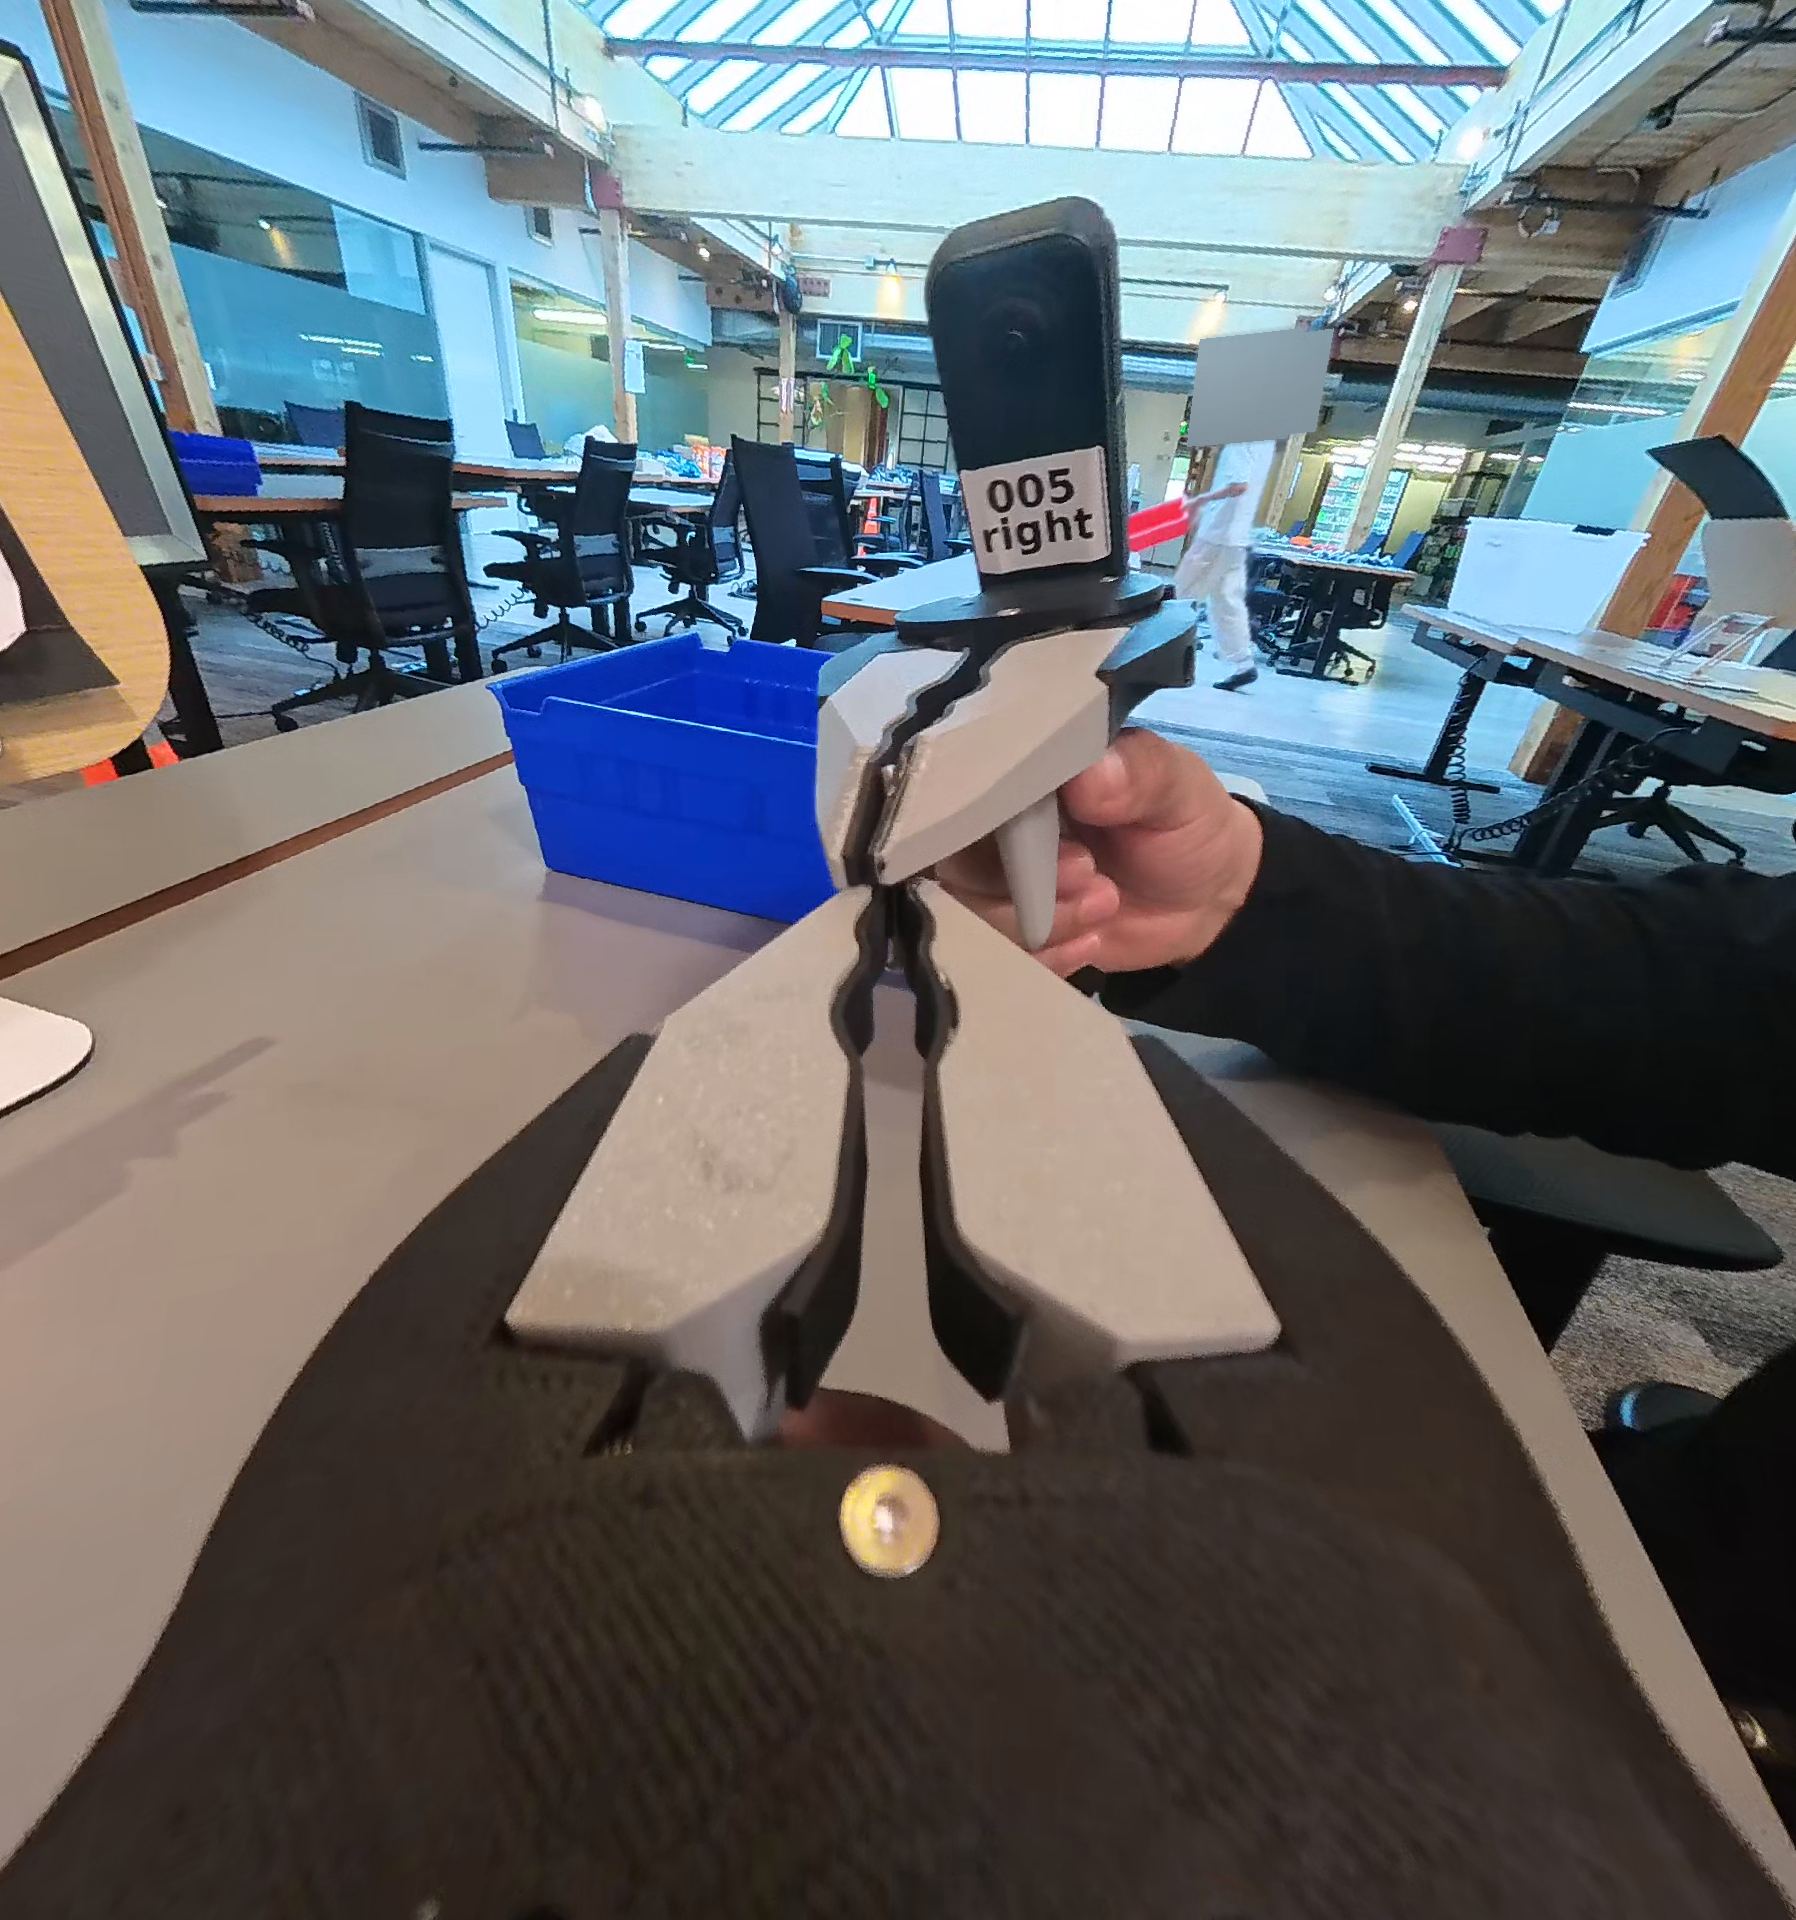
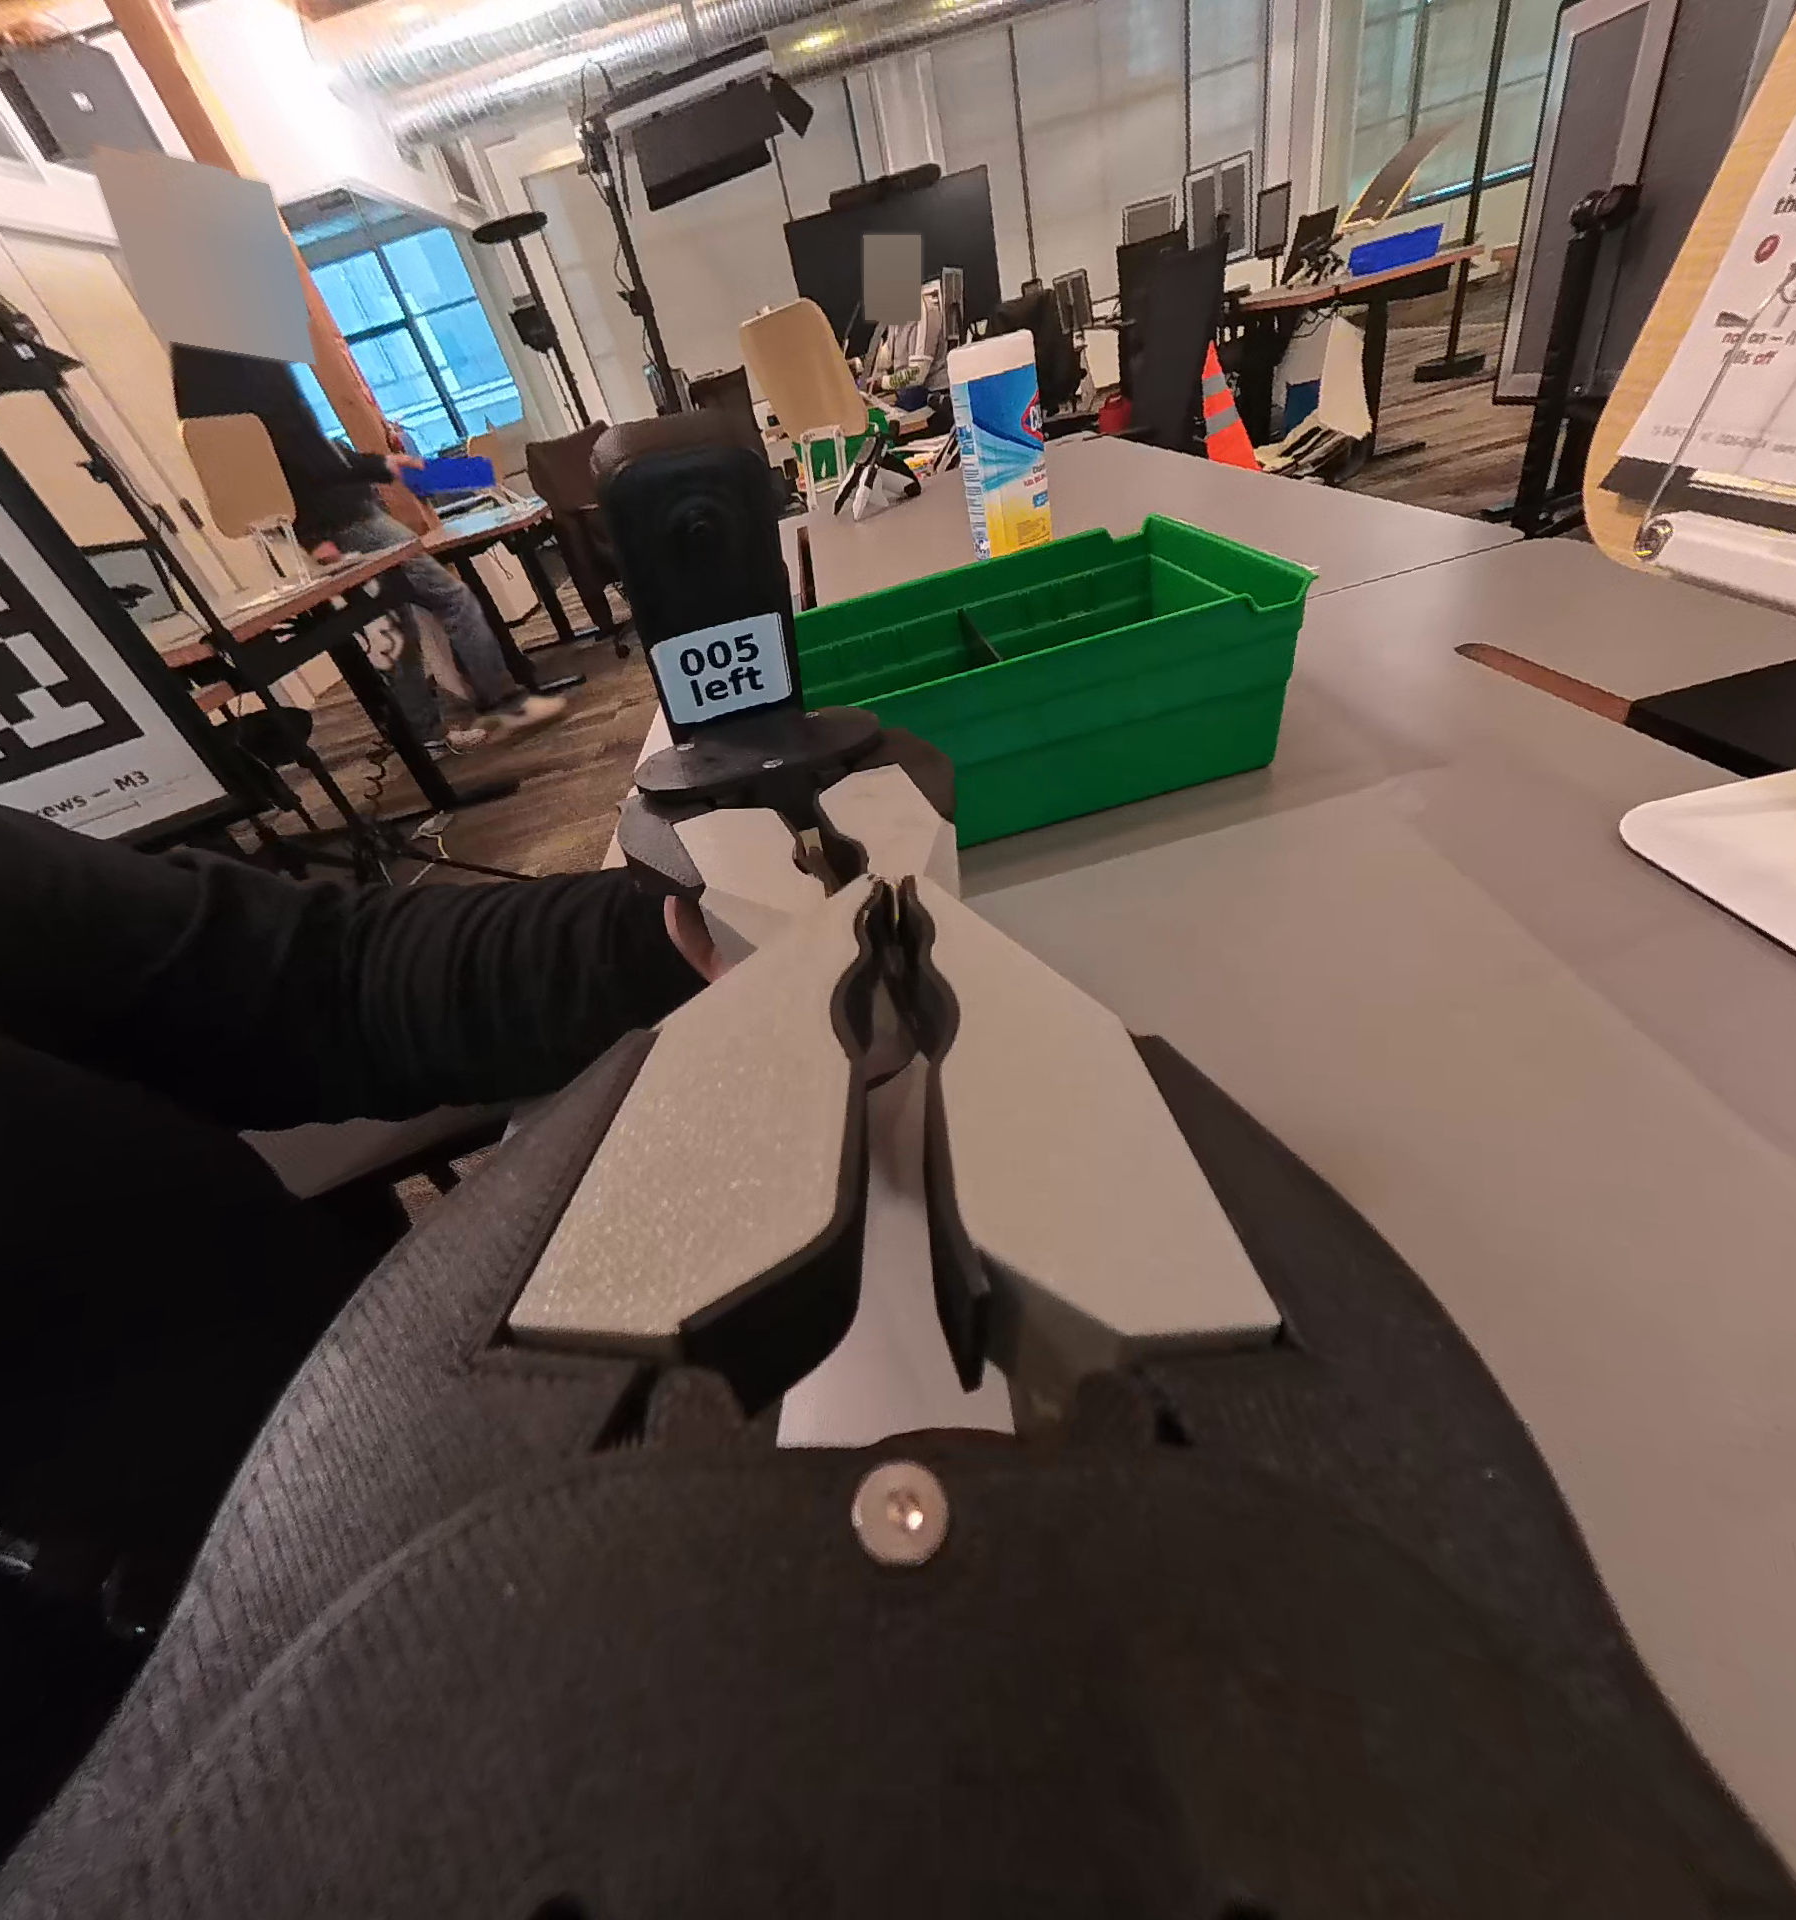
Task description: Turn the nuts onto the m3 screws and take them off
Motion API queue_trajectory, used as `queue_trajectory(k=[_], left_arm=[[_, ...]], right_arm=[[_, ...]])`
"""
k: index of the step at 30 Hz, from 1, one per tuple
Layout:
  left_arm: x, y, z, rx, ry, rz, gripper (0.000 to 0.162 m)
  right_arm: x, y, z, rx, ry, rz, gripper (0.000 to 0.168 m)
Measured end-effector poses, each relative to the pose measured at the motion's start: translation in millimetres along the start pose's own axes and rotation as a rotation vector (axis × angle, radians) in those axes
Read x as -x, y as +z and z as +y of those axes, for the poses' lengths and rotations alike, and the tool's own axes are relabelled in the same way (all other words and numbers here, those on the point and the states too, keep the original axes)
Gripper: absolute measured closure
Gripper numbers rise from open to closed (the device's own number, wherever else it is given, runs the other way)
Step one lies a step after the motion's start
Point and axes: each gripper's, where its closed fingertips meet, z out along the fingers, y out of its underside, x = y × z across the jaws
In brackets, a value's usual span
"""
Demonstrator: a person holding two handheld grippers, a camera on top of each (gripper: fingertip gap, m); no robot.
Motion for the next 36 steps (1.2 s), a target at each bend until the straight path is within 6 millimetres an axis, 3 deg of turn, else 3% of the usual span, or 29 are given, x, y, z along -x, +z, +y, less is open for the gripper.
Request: queue_trajectory(k=[5, 7, 10, 17, 23, 28, 31, 36], left_arm=[[-1, -1, 0, -0.001, -0.003, 0.005, 0.162], [-2, -2, 0, 0.001, -0.003, 0.006, 0.162], [-6, -5, 0, 0.013, 0.006, 0.002, 0.162], [-31, -37, 32, 0.171, 0.064, -0.064, 0.162], [-21, -68, 57, 0.255, 0.038, -0.174, 0.162], [-24, -71, 71, 0.303, 0.047, -0.118, 0.162], [-25, -72, 71, 0.304, 0.044, -0.106, 0.162], [-13, -75, 76, 0.337, 0.039, -0.149, 0.162]], right_arm=[[1, -1, -2, -0.013, 0.016, -0.015, 0.167], [0, -7, -13, -0.077, 0.035, -0.015, 0.157], [2, -21, -28, -0.153, 0.045, -0.034, 0.159], [0, -19, -10, -0.061, -0.002, 0.028, 0.154], [-5, 18, -5, 0.068, -0.024, 0.021, 0.151], [3, 69, -29, 0.167, -0.100, -0.040, 0.146], [-3, 96, -33, 0.197, -0.136, -0.052, 0.143], [-8, 109, -3, 0.173, -0.085, -0.142, 0.135]])
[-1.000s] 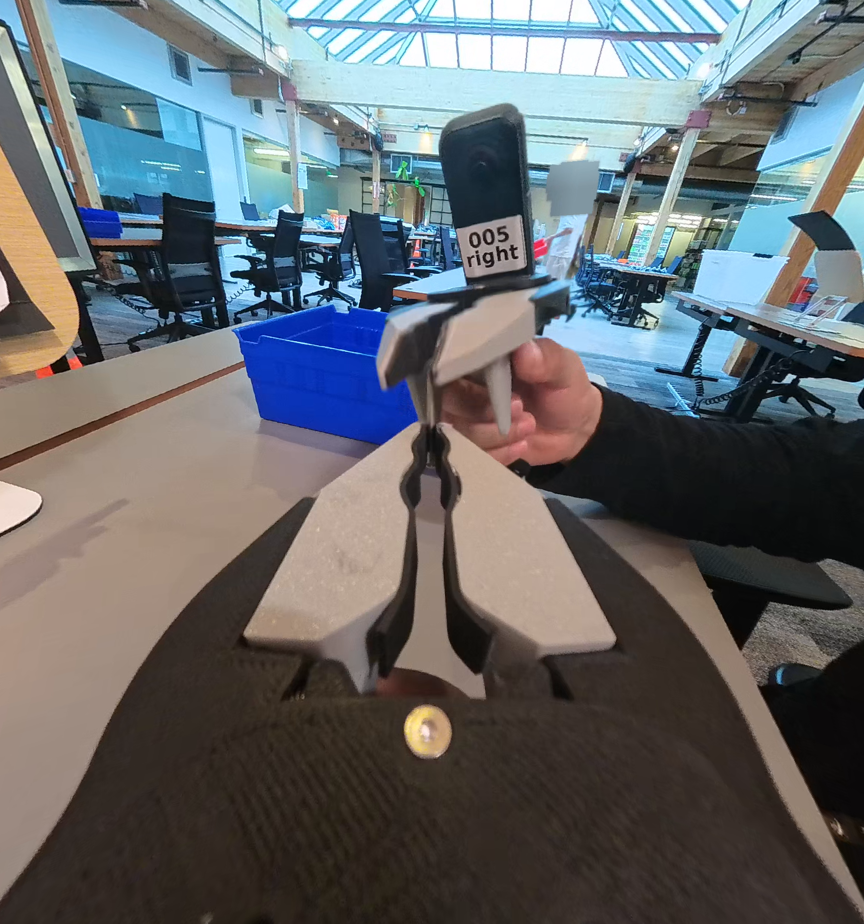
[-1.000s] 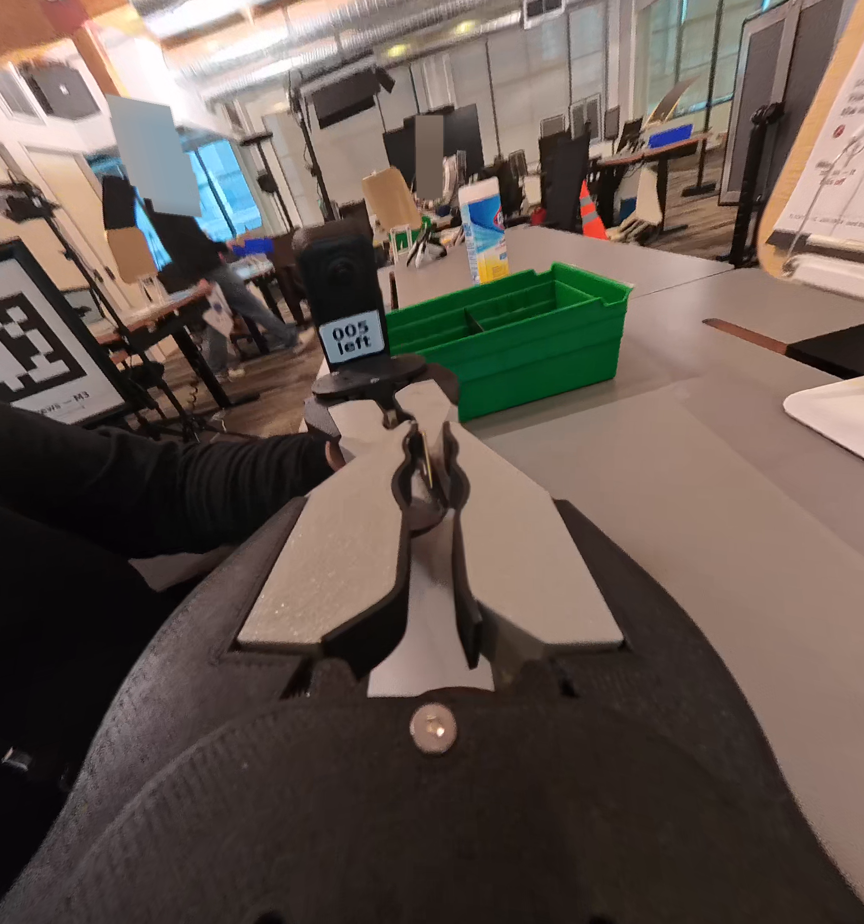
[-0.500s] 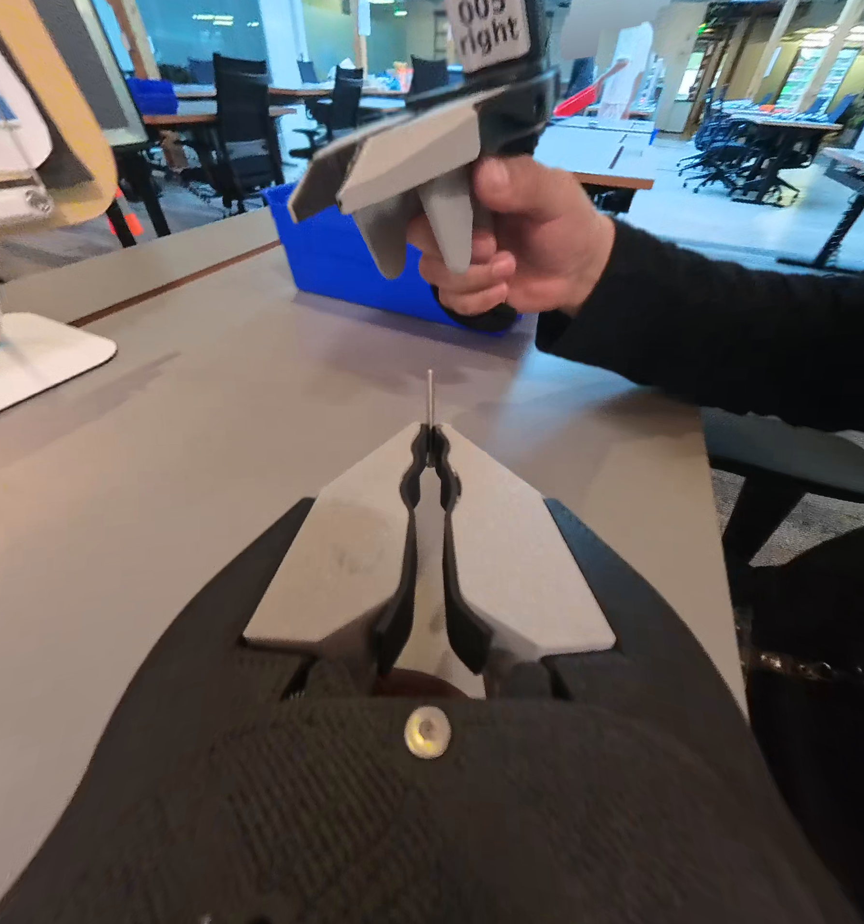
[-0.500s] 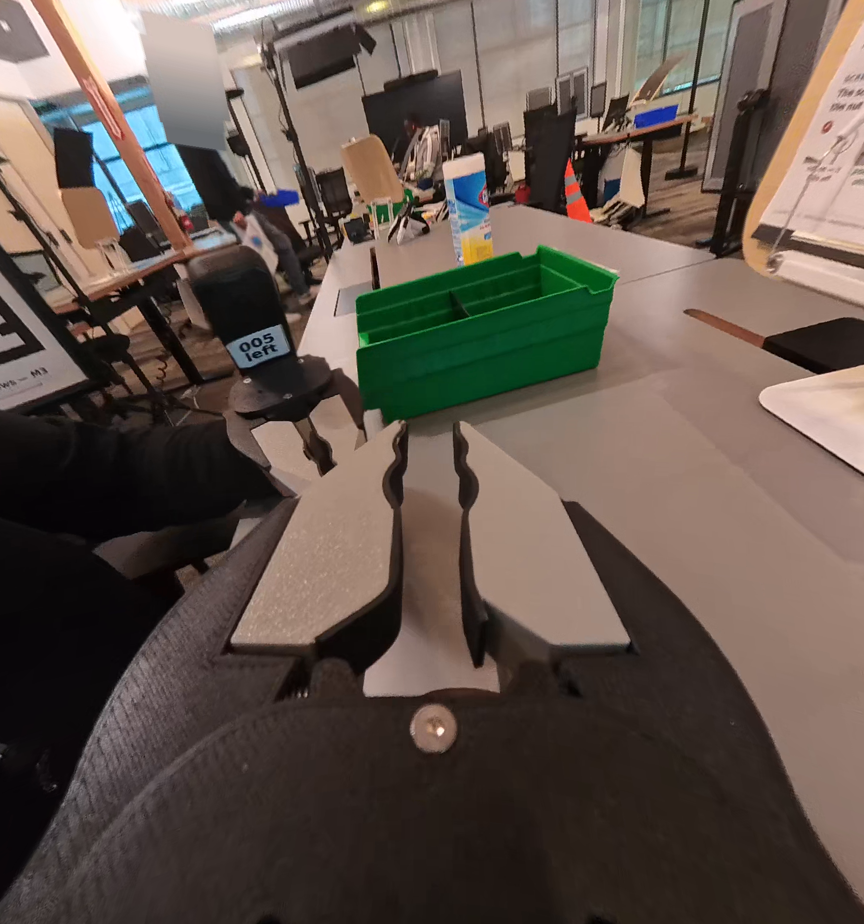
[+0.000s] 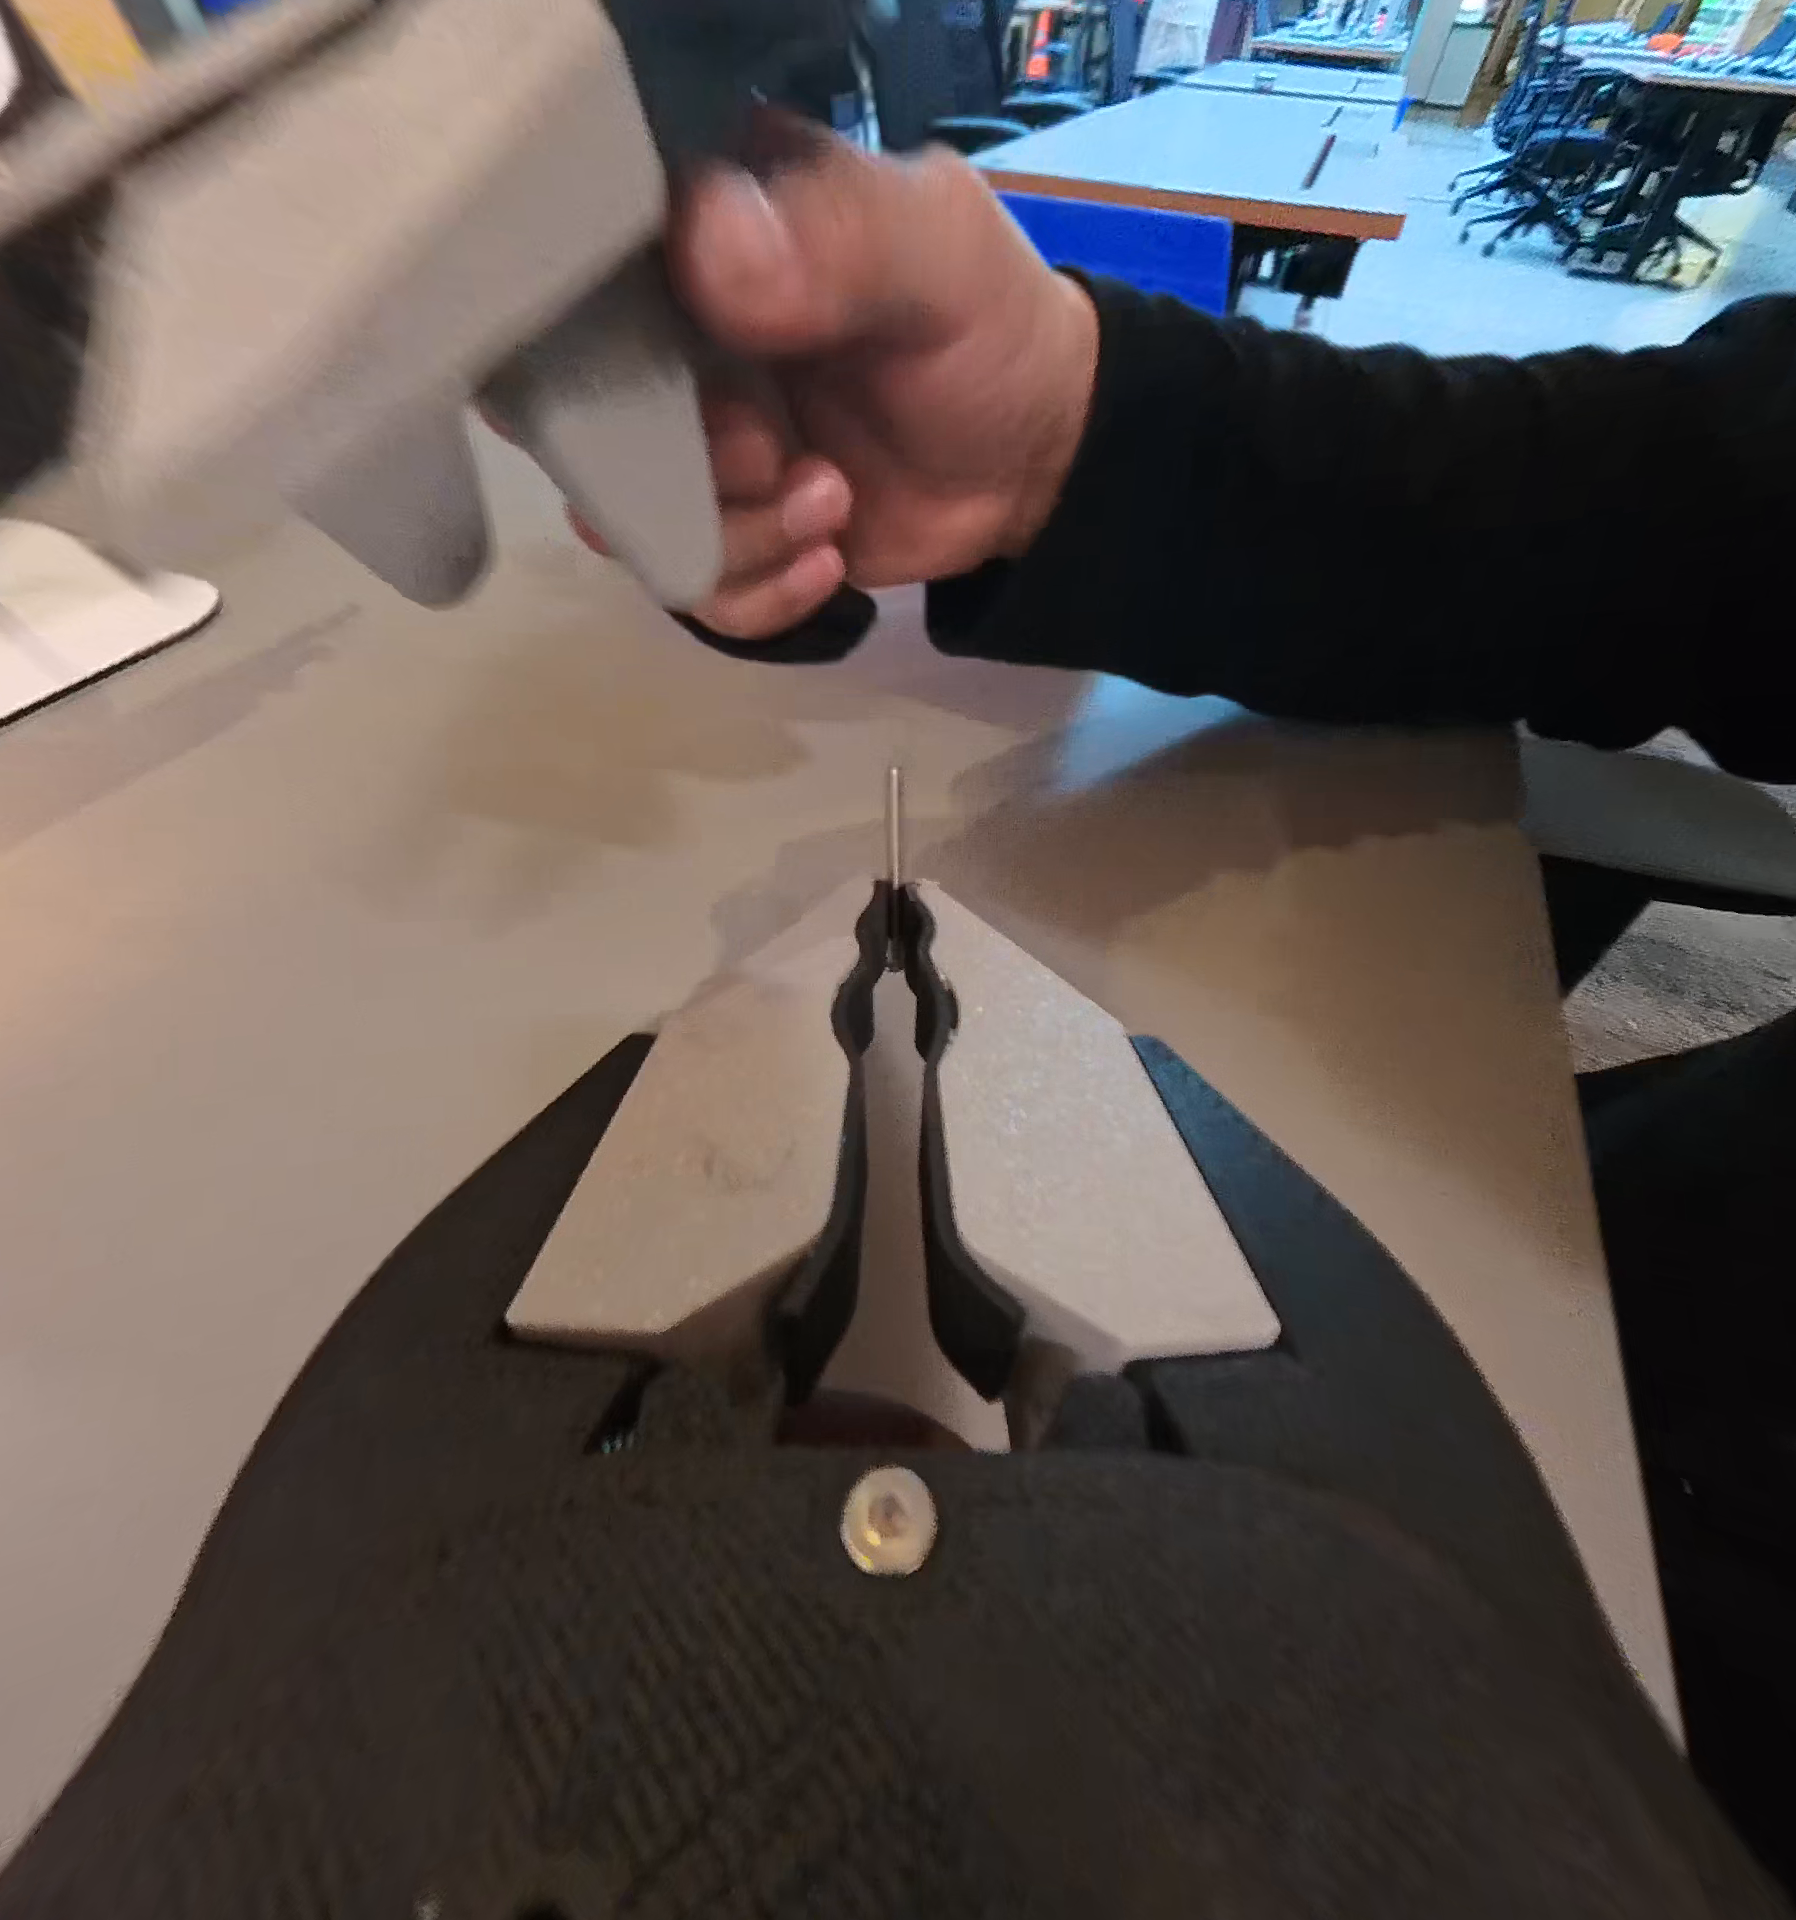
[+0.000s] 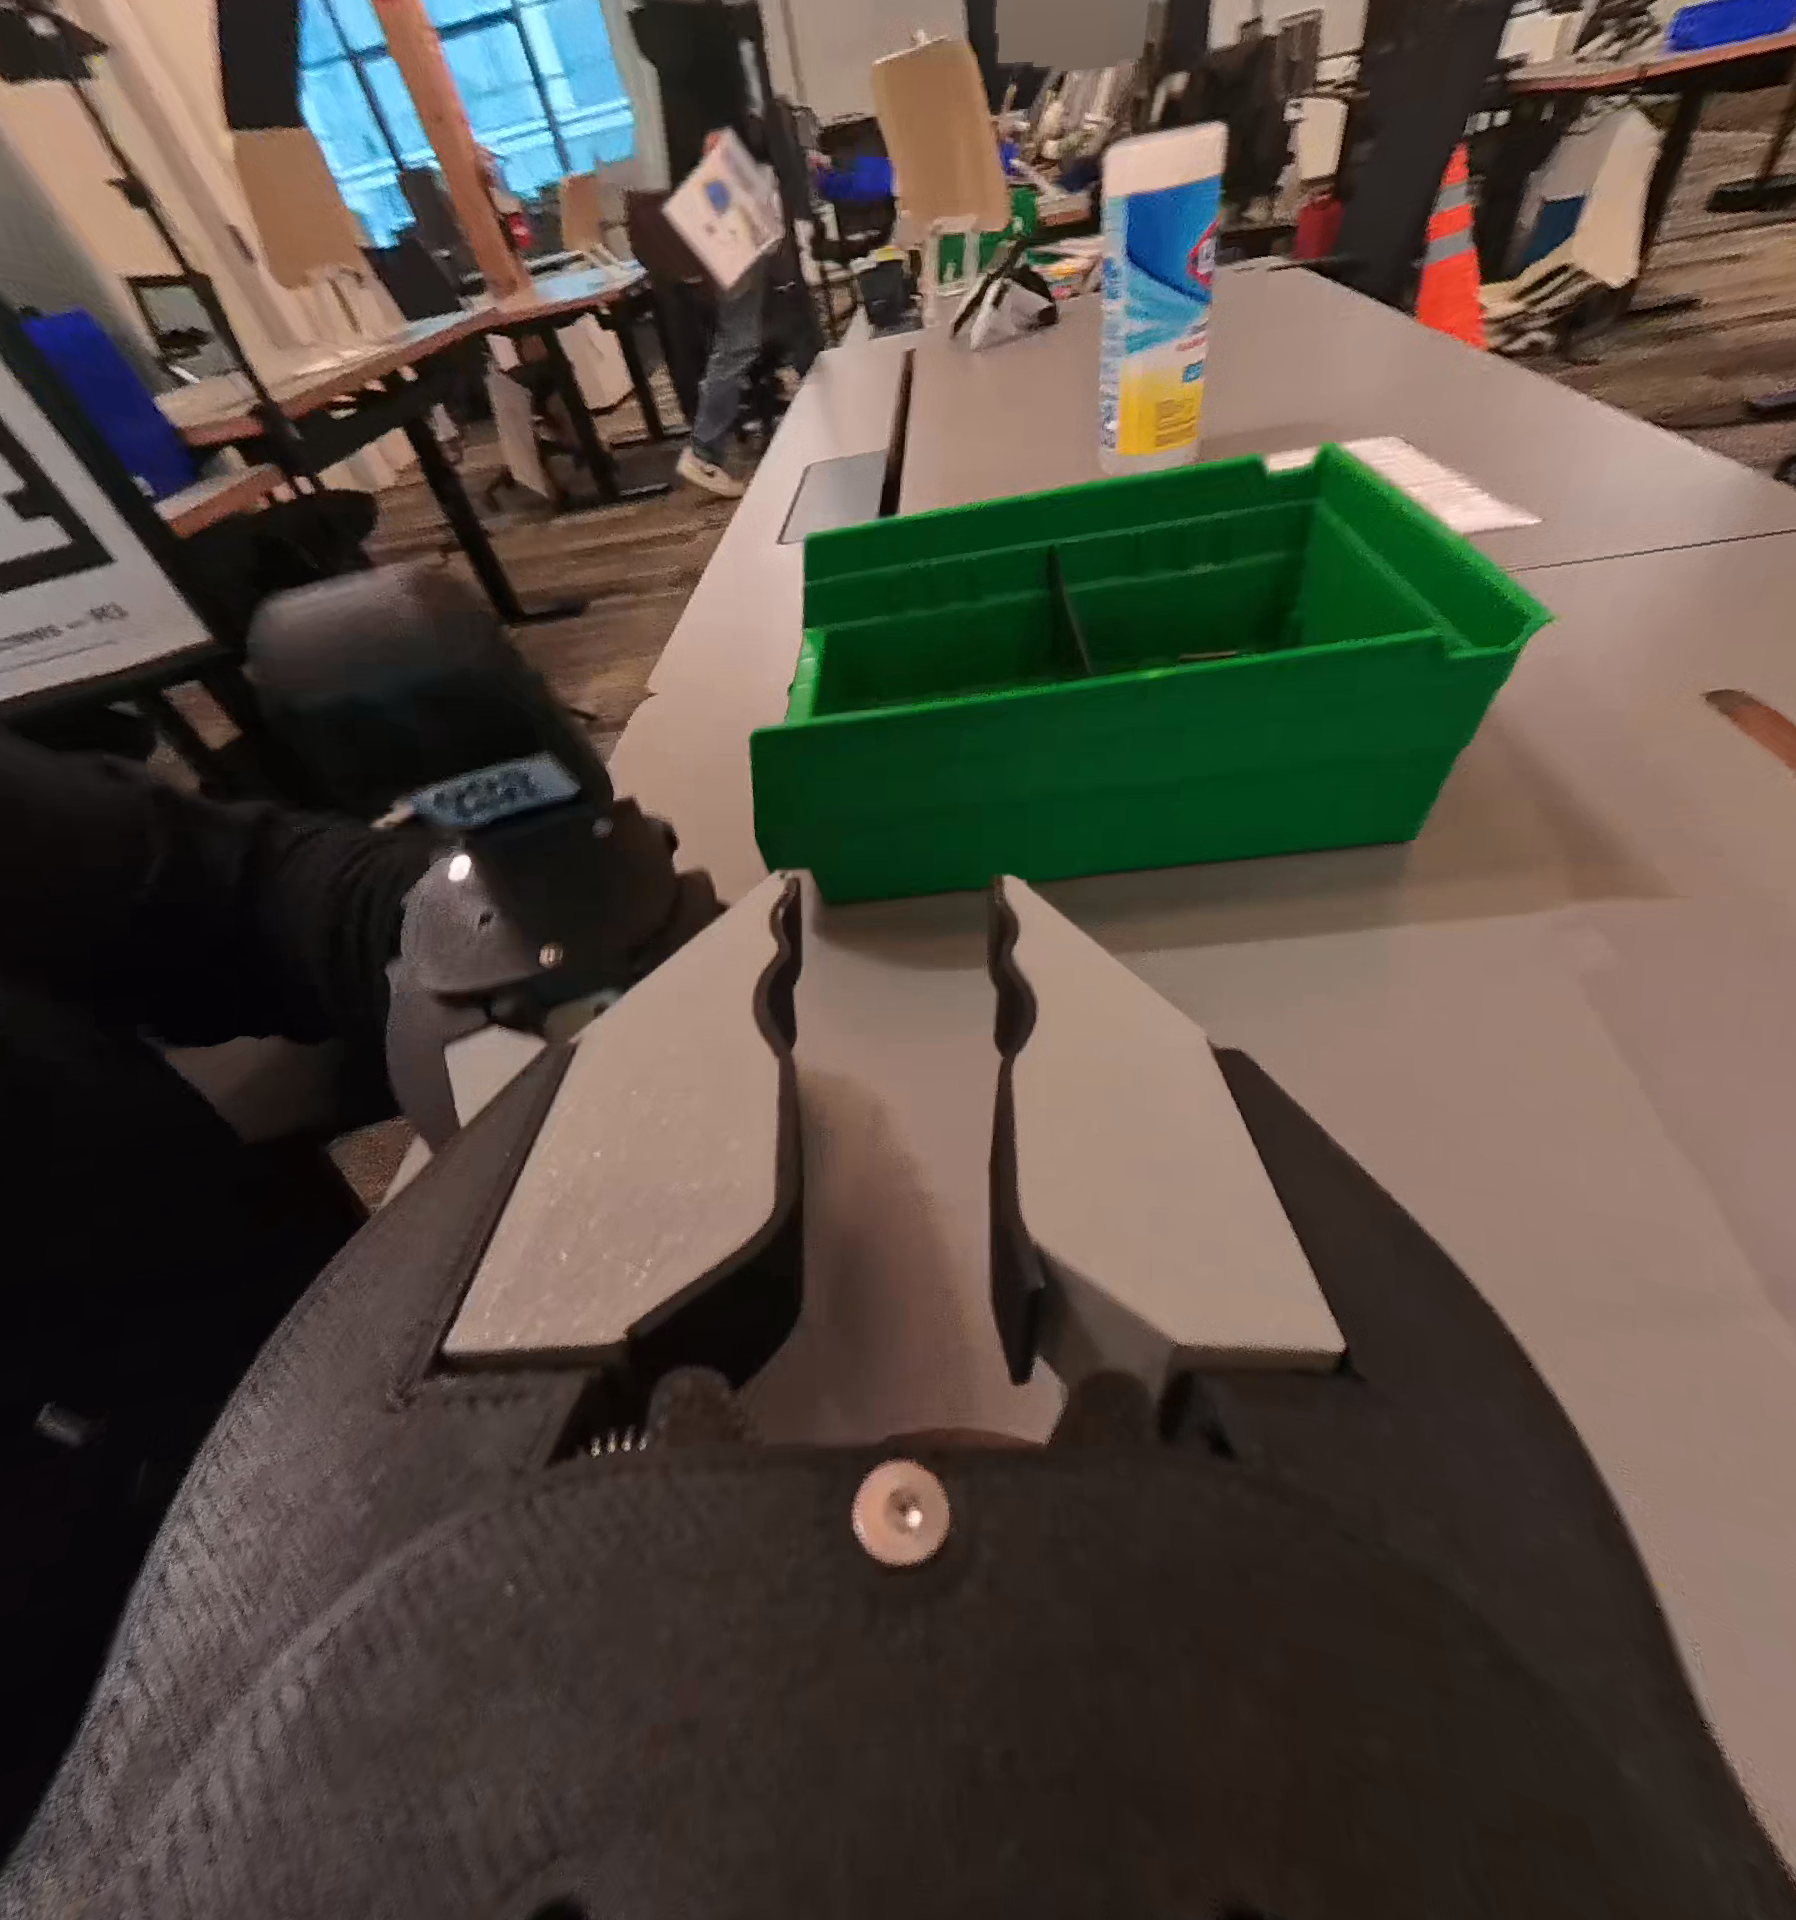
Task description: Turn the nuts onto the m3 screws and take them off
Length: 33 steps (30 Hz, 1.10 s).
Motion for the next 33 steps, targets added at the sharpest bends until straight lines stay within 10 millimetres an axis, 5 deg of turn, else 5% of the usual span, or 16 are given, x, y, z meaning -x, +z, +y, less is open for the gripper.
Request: queue_trajectory(k=[4, 10, 16, 18, 20, 33], left_arm=[[16, -3, 3, 0.019, 0.021, -0.083, 0.162], [28, -8, -4, -0.034, -0.013, -0.133, 0.162], [21, -3, -13, -0.085, -0.021, -0.107, 0.162], [17, 0, -13, -0.084, -0.010, -0.098, 0.162], [17, 0, -14, -0.091, -0.016, -0.096, 0.162], [14, -13, -42, -0.280, -0.100, -0.058, 0.162]], right_arm=[[1, -16, 43, 0.098, -0.001, -0.045, 0.138], [33, -51, 49, -0.058, 0.060, -0.135, 0.144], [46, -39, 61, -0.067, 0.089, -0.179, 0.144], [43, -31, 66, -0.049, 0.092, -0.154, 0.156], [41, -30, 67, -0.055, 0.079, -0.132, 0.168], [46, -38, 45, -0.231, 0.157, -0.169, 0.167]])
